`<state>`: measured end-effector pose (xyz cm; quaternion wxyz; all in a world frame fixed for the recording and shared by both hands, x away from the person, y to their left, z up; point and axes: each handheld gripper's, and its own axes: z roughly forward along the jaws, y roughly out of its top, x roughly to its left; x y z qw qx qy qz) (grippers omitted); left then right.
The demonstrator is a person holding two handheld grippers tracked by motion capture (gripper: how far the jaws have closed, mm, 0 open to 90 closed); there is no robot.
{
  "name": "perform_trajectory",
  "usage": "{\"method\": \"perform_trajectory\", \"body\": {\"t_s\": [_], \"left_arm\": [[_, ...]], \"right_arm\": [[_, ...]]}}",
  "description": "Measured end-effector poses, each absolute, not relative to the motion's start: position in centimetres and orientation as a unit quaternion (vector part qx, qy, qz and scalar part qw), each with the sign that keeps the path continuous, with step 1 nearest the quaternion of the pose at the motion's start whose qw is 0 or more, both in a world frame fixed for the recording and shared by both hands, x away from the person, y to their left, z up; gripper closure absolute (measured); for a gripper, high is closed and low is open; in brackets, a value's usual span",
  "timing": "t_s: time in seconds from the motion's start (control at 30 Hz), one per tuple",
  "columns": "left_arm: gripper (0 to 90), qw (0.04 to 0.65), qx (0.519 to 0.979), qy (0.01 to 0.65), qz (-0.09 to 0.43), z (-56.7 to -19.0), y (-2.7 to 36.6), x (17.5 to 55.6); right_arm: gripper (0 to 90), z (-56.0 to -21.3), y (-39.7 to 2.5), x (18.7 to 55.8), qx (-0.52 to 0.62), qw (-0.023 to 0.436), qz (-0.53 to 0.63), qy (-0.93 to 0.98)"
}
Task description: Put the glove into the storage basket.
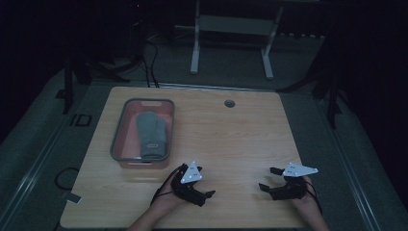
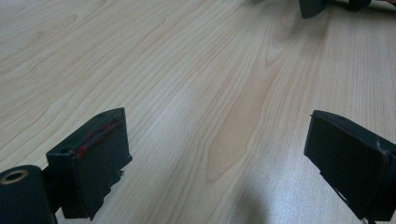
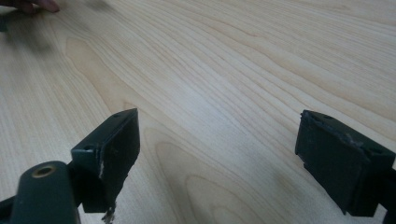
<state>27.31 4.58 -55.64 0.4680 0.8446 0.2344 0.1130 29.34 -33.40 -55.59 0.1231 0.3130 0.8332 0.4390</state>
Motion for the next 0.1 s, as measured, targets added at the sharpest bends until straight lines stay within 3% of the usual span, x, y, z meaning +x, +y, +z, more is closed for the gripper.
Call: {"method": "perform_trajectory", "body": {"t_s": [0.1], "left_arm": [[7.0,0.469,0.844,0.236,0.111,-55.69,4.63,27.35]], "right_arm": [[13.8,-55.63,-33.4,29.39,0.313,0.123,0.437,0.835]]}}
